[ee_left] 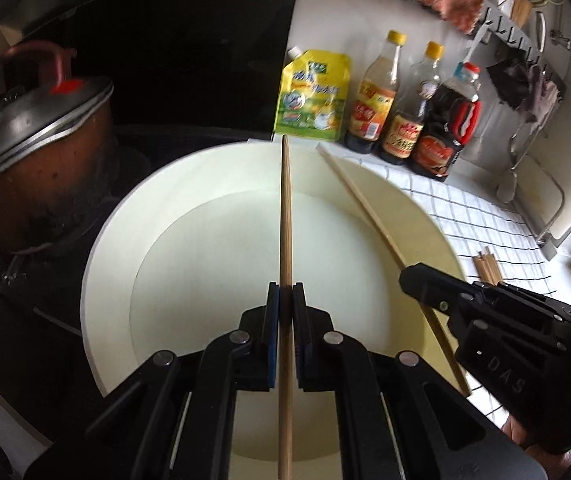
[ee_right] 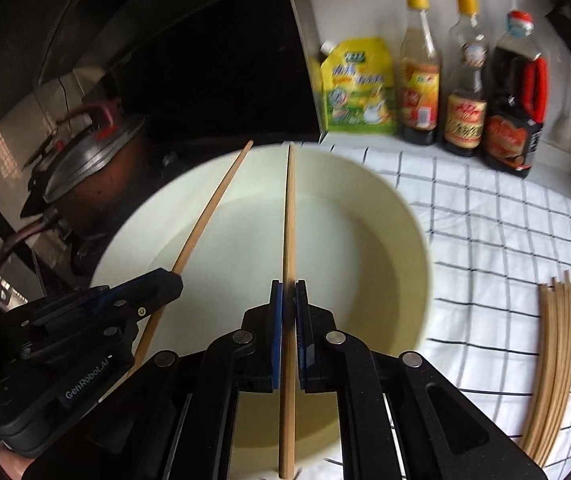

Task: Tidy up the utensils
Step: 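Lift the left tool's chopstick over the white basin while the right tool carries its own, then open the left tool into the basin while the right tool releases its chopstick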

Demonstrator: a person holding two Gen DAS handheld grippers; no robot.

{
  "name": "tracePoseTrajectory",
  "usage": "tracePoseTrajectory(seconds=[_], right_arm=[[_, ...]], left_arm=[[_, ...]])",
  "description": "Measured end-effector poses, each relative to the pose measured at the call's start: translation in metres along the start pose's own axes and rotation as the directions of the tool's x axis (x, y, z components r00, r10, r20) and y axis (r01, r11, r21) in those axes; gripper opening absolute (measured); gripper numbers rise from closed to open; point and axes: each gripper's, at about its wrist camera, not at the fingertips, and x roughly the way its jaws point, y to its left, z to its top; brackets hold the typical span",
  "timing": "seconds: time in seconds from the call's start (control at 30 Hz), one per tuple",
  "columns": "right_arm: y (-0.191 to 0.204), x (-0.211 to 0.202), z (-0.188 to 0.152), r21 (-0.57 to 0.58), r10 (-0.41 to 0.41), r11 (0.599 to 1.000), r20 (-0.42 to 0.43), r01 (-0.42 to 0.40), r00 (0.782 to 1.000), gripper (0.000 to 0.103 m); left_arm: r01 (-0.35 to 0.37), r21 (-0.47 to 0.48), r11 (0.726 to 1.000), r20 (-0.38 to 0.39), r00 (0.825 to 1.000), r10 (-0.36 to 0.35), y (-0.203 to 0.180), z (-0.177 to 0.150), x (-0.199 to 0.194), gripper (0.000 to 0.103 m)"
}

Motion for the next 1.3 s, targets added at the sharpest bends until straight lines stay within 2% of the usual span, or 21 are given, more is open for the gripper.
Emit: tracePoseTrajectory(seconds=[0.27, 0.47, 0.53, 0.6, 0.67, 1.07, 1.3], right_arm=[[0.004, 0.027, -0.003, 0.010, -0.010, 1.000, -0.075, 0.010, 0.997, 0.006], [0.004, 0.030, 0.001, 0.009, -0.011, 1.000, -0.087, 0.012, 0.996, 0.006], [0.003, 0.028, 0.001, 0.013, -0.011, 1.000, -0.079, 0.012, 0.997, 0.006], [0.001, 0.024, 0.001, 0.017, -0.012, 1.000, -0.065, 0.013, 0.998, 0.010], [0.000, 0.020, 0.001, 0.014, -0.017, 1.000, -0.055, 0.018, 0.998, 0.016], [-0.005, -0.003, -0.011, -0.007, -0.044, 0.999, -0.026, 0.043, 0.999, 0.017], [-0.008, -0.025, -0.022, 0.006, -0.055, 0.998, 0.008, 0.055, 0.998, 0.019]], left_arm=[[-0.009, -0.015, 1.000, -0.054, 0.999, 0.008, 0.010, -0.006, 0.021, 0.007], [-0.019, -0.029, 0.999, -0.078, 0.997, 0.017, 0.013, -0.008, 0.027, 0.008], [-0.028, -0.038, 0.999, -0.077, 0.997, 0.025, 0.015, -0.008, 0.026, 0.018], [-0.034, -0.049, 0.998, -0.068, 0.997, 0.031, 0.017, -0.008, 0.023, 0.042], [-0.042, -0.055, 0.998, -0.051, 0.998, 0.039, 0.019, -0.009, 0.018, 0.044], [-0.070, -0.063, 0.996, -0.017, 0.997, 0.069, 0.017, -0.014, 0.003, 0.047], [-0.080, -0.061, 0.995, 0.012, 0.997, 0.080, 0.011, -0.021, -0.012, 0.059]])
